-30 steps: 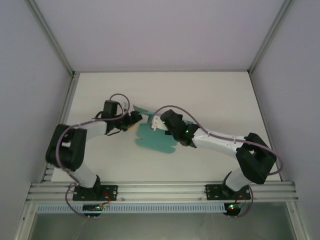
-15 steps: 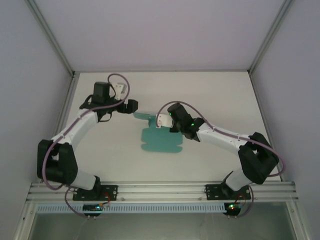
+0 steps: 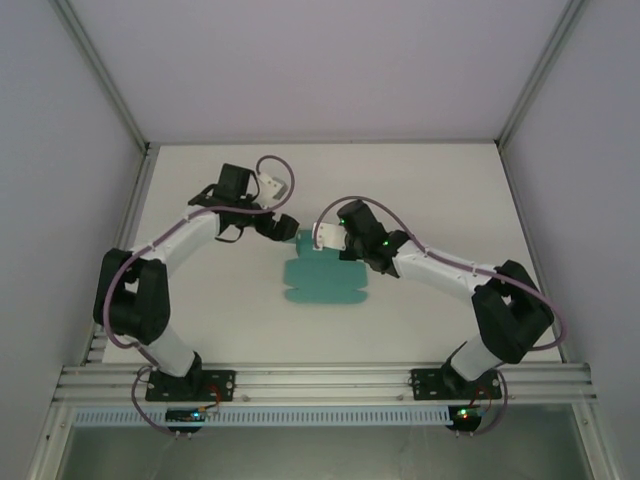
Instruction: Assemble paper box
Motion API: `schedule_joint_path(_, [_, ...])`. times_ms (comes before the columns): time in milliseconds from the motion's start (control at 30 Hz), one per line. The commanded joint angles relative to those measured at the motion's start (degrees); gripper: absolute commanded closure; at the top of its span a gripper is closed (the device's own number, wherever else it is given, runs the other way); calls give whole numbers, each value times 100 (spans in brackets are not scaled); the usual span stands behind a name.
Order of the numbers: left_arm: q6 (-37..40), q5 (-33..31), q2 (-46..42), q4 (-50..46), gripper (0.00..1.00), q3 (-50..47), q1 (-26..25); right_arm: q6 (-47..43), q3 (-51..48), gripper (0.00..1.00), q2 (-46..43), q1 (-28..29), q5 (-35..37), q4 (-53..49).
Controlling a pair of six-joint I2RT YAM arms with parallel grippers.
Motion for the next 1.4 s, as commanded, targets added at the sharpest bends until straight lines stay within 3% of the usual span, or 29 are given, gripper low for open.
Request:
schedule_joint_path(0, [234,-119,230,-182,2,81,-139,177,-71,100,92,-8,-57,312])
schedule_joint_path(300, [-17,-249,418,361,3,12,-414,246,-84,100,90,38,-122,530])
schedule_joint_path(533, [360,-463,25,-239,0,-70,-59,241,-105,100,11,-27,-377,55])
schedule_joint_path(700, [508,182,-344,-387,0,-254,470,201,-77,100,18,-58,-470,-15])
schedule_joint_path(933, [1446,740,39,-1102,0,50,484,176,13,100,141,-85,-509,-58])
schedule_joint_path(1033, [1428,653,398,-1385,24,335,483,180,59,100,177,-85,-531,-92])
schedule_joint_path(1267, [1623,1004,583,-1365,34,428,356,193,142,100,222,-85,-554,-146])
schedule_joint_path(1367, [1516,984,668,-1360,55,520,333,204,168,100,243,-85,-581,-155])
